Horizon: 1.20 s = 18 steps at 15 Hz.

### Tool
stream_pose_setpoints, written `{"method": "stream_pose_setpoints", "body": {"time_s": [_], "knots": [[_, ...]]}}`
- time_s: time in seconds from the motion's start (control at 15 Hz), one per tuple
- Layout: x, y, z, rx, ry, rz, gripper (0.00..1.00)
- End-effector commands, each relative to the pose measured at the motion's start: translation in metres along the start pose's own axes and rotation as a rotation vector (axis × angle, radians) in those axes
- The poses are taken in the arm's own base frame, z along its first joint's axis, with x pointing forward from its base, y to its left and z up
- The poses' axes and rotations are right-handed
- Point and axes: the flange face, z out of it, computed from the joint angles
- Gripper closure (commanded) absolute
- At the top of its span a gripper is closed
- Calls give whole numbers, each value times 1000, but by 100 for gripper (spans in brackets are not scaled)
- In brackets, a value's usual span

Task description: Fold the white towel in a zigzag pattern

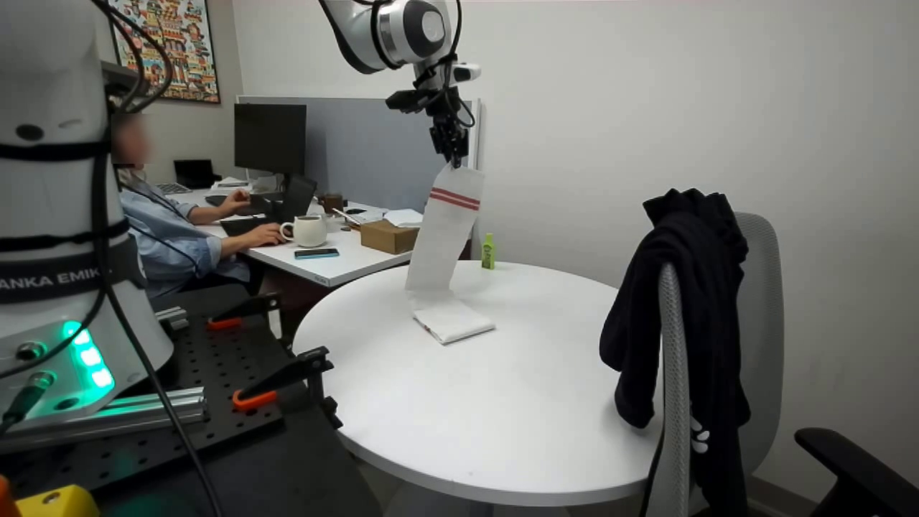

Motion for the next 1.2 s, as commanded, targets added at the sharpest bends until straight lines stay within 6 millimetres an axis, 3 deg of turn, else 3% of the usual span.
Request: {"method": "stream_pose_setpoints", "body": {"time_s": [0.0, 0.2, 0.4, 1.13], "knots": [[-16, 18, 26, -3, -17, 38, 97], [-25, 37, 42, -29, -47, 56, 97], [-26, 55, 43, -55, -56, 69, 97], [-10, 88, 2, -174, -6, 11, 97]]}}
